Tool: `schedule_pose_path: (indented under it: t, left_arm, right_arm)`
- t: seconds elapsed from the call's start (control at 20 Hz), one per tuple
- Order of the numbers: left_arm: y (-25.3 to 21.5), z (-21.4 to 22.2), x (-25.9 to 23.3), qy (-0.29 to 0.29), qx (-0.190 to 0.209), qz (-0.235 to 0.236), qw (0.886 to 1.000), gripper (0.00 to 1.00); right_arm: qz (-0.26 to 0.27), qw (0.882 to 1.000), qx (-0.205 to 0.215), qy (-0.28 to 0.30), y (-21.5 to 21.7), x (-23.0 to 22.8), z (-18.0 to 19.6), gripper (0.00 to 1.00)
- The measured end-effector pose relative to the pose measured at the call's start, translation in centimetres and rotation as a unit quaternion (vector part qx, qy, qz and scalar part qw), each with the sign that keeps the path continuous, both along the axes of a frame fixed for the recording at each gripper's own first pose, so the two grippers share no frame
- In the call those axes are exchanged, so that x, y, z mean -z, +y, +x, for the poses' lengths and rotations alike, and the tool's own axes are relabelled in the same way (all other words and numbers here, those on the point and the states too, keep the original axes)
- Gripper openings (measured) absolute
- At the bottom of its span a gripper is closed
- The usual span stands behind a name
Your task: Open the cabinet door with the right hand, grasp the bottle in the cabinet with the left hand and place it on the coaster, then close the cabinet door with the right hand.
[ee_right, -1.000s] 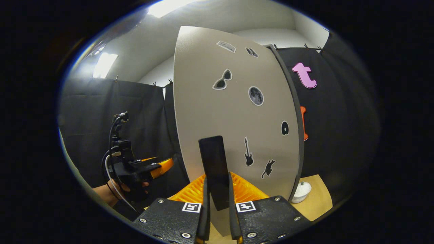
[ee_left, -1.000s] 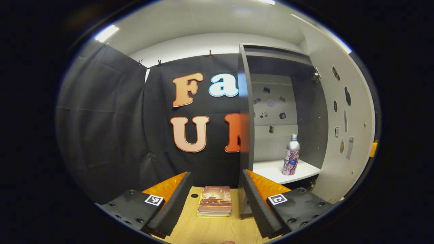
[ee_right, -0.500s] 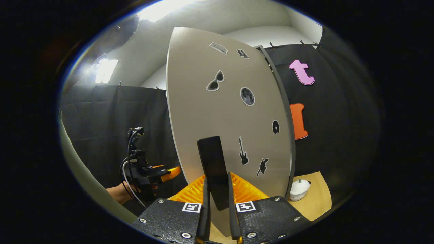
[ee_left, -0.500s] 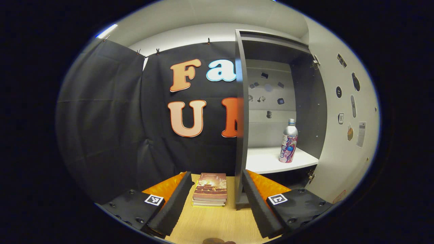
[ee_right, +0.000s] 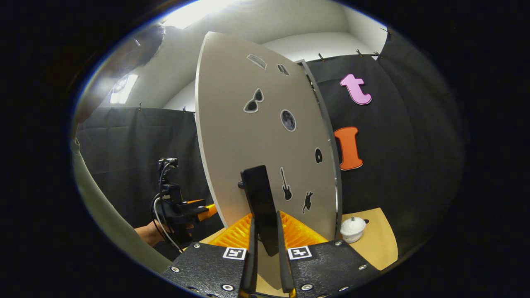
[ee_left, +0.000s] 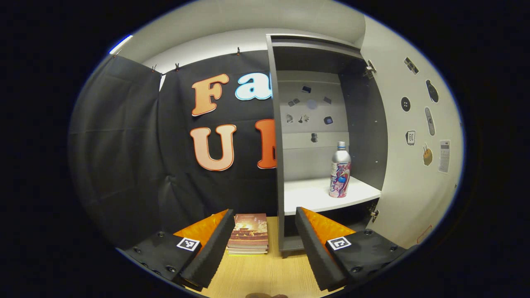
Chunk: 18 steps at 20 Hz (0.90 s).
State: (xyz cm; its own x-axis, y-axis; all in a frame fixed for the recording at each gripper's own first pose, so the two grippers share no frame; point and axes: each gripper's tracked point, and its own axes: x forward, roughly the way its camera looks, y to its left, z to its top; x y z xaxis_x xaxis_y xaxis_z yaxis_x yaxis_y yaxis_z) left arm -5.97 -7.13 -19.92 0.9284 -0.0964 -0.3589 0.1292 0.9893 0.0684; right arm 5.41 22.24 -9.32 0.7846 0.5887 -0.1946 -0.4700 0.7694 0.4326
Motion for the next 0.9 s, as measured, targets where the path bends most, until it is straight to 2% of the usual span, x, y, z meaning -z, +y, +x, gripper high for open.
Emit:
schedule_pose_path:
  t: [0.15, 0.25, 0.4, 0.55, 0.65, 0.8, 0.9]
  left_arm:
    - [-2.6, 0.9, 0.0, -0.001, 0.02, -0.008, 1.0, 0.96]
    - [-4.3, 1.5, 0.0, 0.0, 0.033, -0.013, 0.999, 0.96]
    - [-7.4, 2.4, -0.4, -0.001, 0.053, -0.025, 0.998, 0.96]
    - [-10.8, 3.8, -0.9, -0.005, 0.079, -0.039, 0.996, 0.94]
    - [-13.1, 4.8, -0.7, -0.005, 0.094, -0.043, 0.995, 0.96]
    - [-16.0, 5.8, 0.7, 0.013, 0.106, -0.058, 0.993, 0.95]
    - [-17.6, 6.9, 1.1, 0.018, 0.109, -0.064, 0.992, 0.94]
  right_arm:
    - [0.008, 0.999, 0.033, 0.009, -1.5, -0.1, -0.8, 0.22]
    - [0.005, 0.998, 0.061, 0.008, -2.3, 0.1, -1.4, 0.25]
    - [-0.022, 0.996, 0.089, -0.005, -2.7, 0.5, -2.0, 0.17]
    - [-0.023, 0.994, 0.106, 0.004, -3.8, 0.9, -3.7, 0.16]
    - [-0.034, 0.992, 0.12, 0.006, -4.7, 1.1, -5.1, 0.15]
    - [-0.068, 0.987, 0.145, 0.008, -6.5, 1.3, -7.1, 0.14]
    - [-0.069, 0.984, 0.163, 0.014, -7.5, 1.0, -8.1, 0.14]
